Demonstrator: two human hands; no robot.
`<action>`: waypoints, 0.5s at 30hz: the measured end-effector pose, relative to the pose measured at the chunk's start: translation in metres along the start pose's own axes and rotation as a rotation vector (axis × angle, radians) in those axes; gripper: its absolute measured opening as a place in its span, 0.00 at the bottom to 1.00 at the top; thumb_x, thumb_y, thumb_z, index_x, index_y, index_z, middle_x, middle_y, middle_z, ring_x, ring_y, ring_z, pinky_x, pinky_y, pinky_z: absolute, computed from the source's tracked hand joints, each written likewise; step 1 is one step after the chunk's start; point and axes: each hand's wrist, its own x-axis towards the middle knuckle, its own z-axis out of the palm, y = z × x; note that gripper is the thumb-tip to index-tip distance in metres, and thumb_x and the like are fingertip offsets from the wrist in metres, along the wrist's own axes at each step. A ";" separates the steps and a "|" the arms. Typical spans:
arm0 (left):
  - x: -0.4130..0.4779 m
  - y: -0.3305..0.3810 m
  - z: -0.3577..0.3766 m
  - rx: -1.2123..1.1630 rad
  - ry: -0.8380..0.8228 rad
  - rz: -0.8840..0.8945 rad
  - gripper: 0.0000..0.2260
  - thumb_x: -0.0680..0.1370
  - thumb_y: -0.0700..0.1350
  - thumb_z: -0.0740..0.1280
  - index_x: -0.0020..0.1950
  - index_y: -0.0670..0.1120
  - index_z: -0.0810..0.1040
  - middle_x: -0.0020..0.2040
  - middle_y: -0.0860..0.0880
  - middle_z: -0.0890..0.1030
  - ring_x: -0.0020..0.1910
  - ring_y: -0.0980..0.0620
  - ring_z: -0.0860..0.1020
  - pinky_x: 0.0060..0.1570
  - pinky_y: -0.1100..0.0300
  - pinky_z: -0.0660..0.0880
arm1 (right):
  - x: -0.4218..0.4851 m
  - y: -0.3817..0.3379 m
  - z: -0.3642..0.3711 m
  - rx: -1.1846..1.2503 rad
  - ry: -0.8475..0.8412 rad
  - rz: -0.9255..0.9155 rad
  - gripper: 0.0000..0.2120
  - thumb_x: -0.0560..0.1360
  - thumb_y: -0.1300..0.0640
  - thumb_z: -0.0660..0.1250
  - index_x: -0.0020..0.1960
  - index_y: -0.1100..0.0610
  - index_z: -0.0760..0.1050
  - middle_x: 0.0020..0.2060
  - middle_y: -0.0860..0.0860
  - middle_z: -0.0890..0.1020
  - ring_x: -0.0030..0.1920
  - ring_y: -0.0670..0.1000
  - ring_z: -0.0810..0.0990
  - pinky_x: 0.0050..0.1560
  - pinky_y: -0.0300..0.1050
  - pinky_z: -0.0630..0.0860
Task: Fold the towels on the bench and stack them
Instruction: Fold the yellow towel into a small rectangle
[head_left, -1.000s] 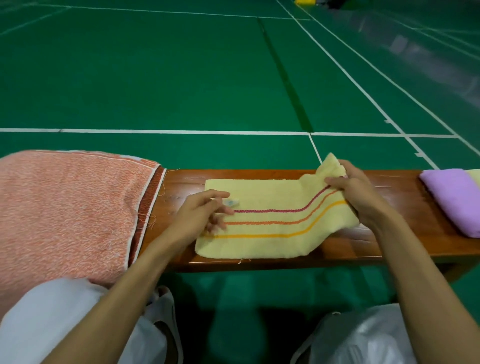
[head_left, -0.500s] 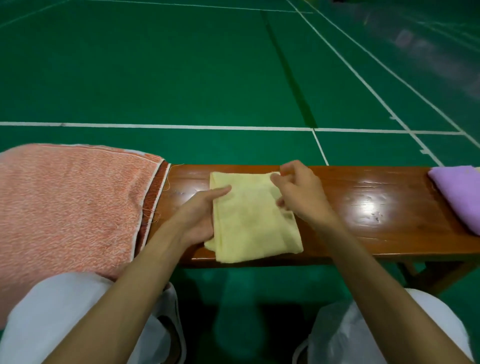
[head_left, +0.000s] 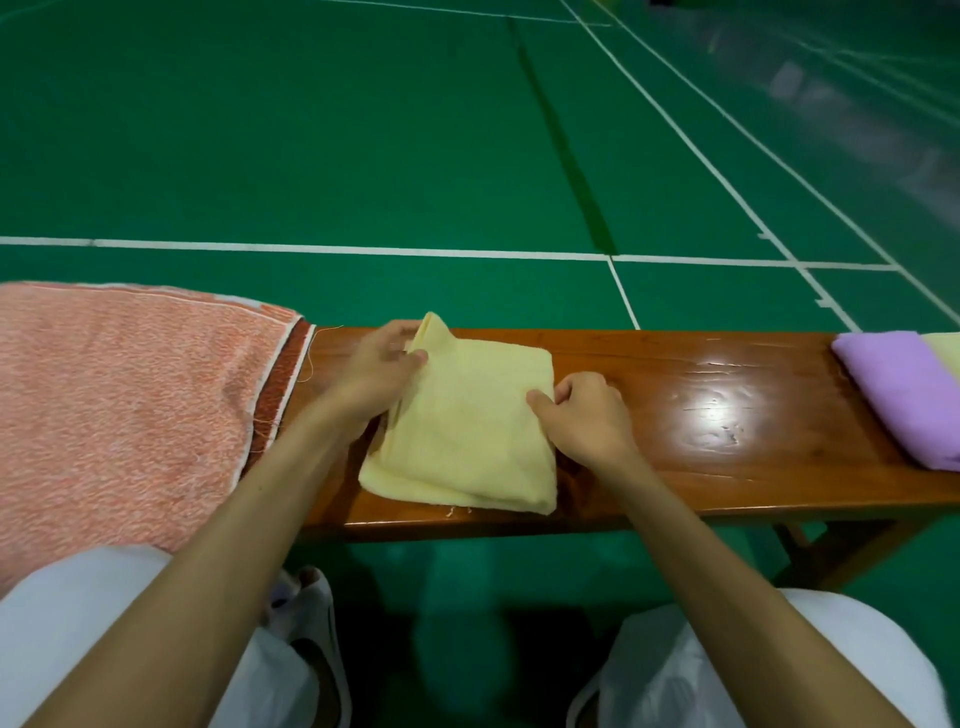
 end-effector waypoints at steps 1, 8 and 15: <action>0.000 -0.006 -0.001 0.030 0.025 0.020 0.17 0.84 0.43 0.67 0.72 0.53 0.73 0.60 0.56 0.78 0.52 0.59 0.77 0.43 0.64 0.74 | 0.000 0.002 0.002 -0.008 0.012 -0.005 0.18 0.80 0.44 0.68 0.38 0.55 0.74 0.33 0.50 0.79 0.32 0.49 0.76 0.31 0.42 0.68; -0.016 -0.026 -0.015 0.331 0.213 0.134 0.23 0.76 0.44 0.77 0.69 0.51 0.75 0.62 0.52 0.80 0.61 0.50 0.78 0.61 0.49 0.78 | -0.003 0.003 0.007 -0.025 0.102 -0.034 0.15 0.80 0.45 0.69 0.42 0.55 0.76 0.37 0.51 0.81 0.37 0.48 0.79 0.32 0.41 0.68; -0.056 -0.027 0.002 0.918 0.367 0.585 0.23 0.83 0.57 0.63 0.75 0.49 0.69 0.72 0.45 0.71 0.69 0.45 0.71 0.63 0.48 0.73 | -0.022 -0.007 0.008 -0.110 0.279 -0.188 0.21 0.77 0.37 0.68 0.59 0.51 0.70 0.52 0.47 0.76 0.49 0.49 0.76 0.40 0.40 0.66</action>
